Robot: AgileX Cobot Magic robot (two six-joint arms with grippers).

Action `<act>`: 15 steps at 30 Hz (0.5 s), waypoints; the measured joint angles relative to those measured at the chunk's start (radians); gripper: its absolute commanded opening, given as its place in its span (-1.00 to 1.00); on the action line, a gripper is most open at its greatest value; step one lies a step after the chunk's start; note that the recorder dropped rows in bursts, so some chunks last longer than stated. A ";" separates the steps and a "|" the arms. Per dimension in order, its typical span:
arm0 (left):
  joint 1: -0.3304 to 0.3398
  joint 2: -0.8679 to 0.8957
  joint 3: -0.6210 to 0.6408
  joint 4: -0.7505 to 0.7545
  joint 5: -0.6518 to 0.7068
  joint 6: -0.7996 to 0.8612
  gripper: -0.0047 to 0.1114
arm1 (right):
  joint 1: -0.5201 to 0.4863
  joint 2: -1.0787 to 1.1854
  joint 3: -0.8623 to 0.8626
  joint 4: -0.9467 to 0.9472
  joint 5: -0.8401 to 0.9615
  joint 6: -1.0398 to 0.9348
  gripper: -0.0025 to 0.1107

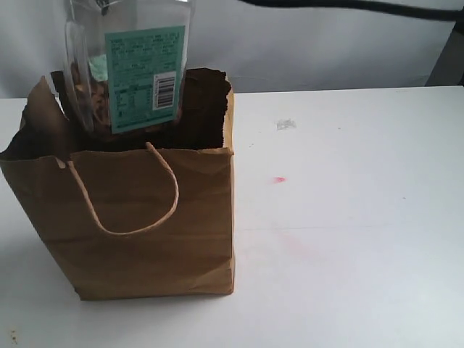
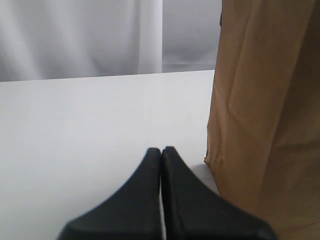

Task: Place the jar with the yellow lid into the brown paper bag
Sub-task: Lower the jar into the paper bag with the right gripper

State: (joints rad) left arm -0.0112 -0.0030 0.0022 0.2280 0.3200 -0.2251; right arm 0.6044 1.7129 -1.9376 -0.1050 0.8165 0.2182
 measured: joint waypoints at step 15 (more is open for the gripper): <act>0.000 0.000 0.000 0.000 0.000 0.000 -0.90 | 0.000 0.143 0.000 -0.041 0.048 0.109 -0.96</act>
State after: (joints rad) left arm -0.0112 -0.0030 0.0022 0.2280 0.3200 -0.2251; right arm 0.6044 1.8557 -1.9376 -0.1456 0.8649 0.3268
